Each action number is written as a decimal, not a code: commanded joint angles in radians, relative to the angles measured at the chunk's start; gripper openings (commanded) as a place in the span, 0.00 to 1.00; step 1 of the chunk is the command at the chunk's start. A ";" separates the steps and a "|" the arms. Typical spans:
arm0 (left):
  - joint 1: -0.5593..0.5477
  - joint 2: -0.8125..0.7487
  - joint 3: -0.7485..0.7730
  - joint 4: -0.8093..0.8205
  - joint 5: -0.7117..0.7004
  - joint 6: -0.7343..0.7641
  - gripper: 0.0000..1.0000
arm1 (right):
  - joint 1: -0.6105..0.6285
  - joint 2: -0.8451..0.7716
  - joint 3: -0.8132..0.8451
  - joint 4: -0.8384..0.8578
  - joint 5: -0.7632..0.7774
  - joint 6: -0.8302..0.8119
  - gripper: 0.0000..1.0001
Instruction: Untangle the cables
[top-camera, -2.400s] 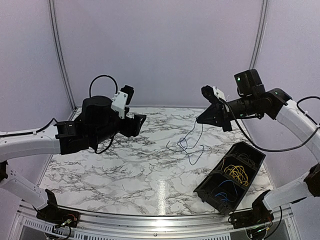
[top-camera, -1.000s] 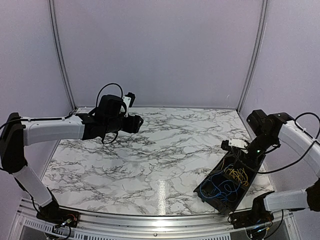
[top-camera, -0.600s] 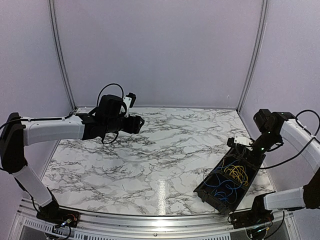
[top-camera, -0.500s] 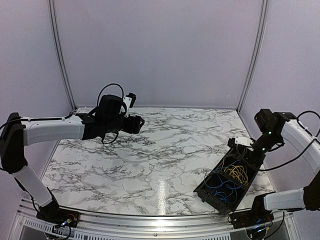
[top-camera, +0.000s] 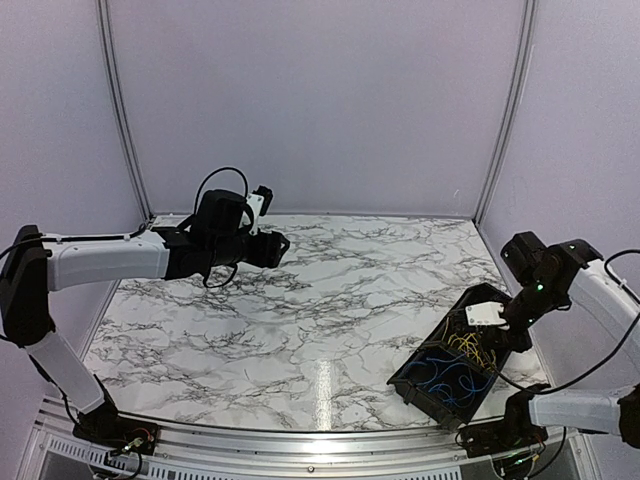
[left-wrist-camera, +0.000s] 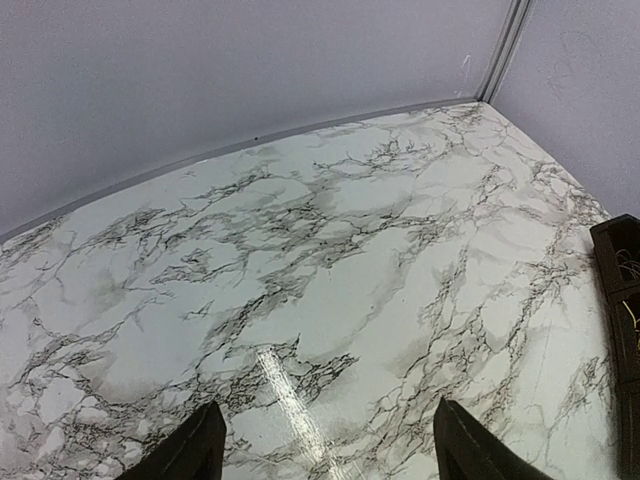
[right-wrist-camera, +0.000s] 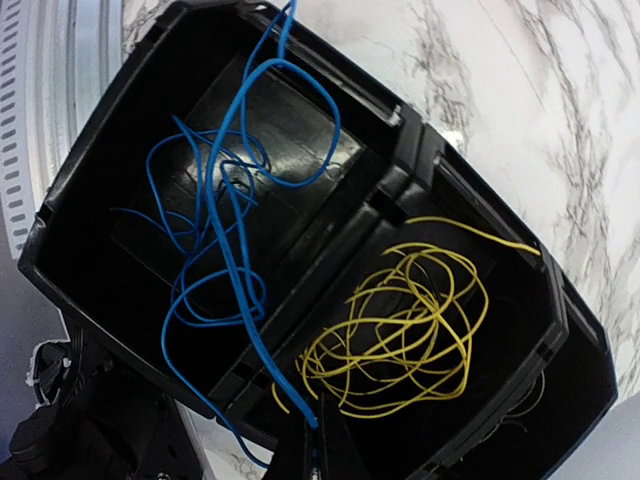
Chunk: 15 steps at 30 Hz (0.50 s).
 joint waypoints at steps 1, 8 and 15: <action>0.000 0.019 -0.004 0.002 0.014 -0.014 0.74 | 0.103 0.049 0.008 0.004 0.012 0.075 0.00; 0.000 0.010 -0.007 0.001 0.020 -0.015 0.74 | 0.215 0.164 -0.001 0.044 0.013 0.160 0.00; 0.000 0.008 -0.004 0.000 0.045 -0.021 0.74 | 0.302 0.241 -0.005 0.090 -0.074 0.246 0.00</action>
